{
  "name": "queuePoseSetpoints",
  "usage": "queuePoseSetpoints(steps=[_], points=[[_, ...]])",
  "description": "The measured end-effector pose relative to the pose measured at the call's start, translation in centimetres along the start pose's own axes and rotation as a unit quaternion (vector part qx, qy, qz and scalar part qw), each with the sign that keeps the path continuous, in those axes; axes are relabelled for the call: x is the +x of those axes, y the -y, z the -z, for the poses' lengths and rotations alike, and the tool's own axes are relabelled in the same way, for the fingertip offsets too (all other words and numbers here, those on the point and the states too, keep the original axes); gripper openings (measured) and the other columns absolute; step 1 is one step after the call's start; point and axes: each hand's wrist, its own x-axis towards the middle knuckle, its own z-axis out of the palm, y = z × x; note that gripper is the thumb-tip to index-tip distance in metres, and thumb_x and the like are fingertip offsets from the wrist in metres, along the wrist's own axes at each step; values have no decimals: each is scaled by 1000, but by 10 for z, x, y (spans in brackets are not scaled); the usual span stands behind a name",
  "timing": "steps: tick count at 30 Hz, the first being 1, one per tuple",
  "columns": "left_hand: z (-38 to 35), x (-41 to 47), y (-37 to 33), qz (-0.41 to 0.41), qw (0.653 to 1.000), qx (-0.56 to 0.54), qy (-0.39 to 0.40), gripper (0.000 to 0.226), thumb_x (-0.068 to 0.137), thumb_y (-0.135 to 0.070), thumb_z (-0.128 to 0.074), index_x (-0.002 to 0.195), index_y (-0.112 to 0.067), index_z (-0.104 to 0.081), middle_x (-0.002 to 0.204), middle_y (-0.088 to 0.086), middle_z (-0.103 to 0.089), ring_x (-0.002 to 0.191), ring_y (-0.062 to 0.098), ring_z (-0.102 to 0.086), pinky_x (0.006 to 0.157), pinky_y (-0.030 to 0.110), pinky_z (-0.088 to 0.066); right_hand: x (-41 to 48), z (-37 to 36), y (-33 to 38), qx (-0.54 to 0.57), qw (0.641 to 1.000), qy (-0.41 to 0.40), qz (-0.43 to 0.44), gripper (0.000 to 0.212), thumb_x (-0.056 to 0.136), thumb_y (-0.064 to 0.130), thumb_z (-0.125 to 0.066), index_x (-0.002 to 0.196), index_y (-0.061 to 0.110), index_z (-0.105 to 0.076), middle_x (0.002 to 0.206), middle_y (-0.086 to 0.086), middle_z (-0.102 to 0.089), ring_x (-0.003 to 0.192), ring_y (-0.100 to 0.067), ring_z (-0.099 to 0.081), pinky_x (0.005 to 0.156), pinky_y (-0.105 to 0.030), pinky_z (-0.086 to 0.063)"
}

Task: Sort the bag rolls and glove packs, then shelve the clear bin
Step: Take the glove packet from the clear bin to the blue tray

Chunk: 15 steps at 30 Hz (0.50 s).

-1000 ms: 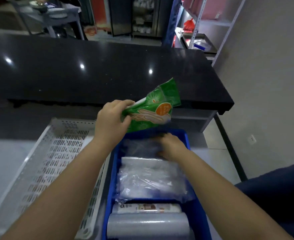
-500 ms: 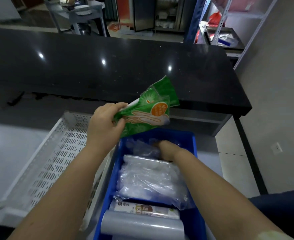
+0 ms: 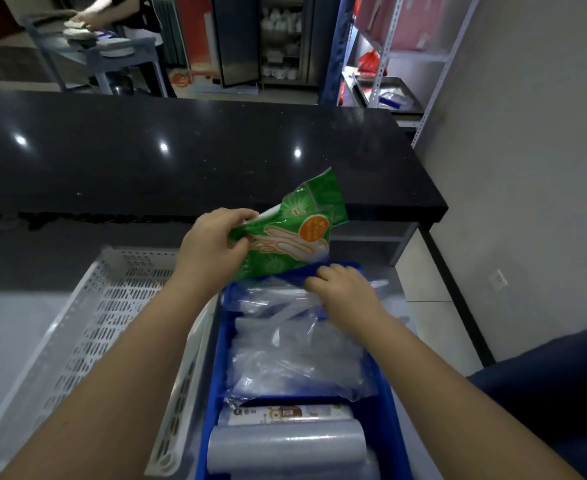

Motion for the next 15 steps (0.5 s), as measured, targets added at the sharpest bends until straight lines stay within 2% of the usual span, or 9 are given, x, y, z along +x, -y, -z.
queuePoseSetpoints(steps=[4,10,12,15], points=[[-22,9,-10,-3,997,-28,78,42,82,-12,-63,120,-32,-61,103,-15,-57,97,9,-55,79,32,-48,-21,15,4,-5,999,-40,-22,40,47,-4,-78,83,10,-69,73,-9,-61,64,-30,-57,51,-38,-44],[-64,12,-6,-9,980,5,197,39,81,-17,-68,116,-33,-64,112,-8,-66,100,14,-61,83,30,-49,-43,20,4,-3,997,-46,-67,42,49,-10,-74,87,8,-71,73,-10,-63,62,-30,-57,51,-36,-45],[-74,10,4,6,975,9,220,38,82,-20,-69,117,-33,-64,115,-8,-66,102,14,-61,84,29,-48,-45,18,5,-7,996,-31,-89,42,57,-8,-72,95,11,-71,79,-8,-64,69,-30,-57,56,-38,-46],[-82,5,14,7,973,-5,231,38,84,-22,-67,120,-34,-61,116,-9,-63,104,14,-59,87,33,-50,-44,14,6,-24,994,2,-105,42,74,-1,-60,111,15,-66,96,-6,-63,87,-29,-55,71,-39,-44]])
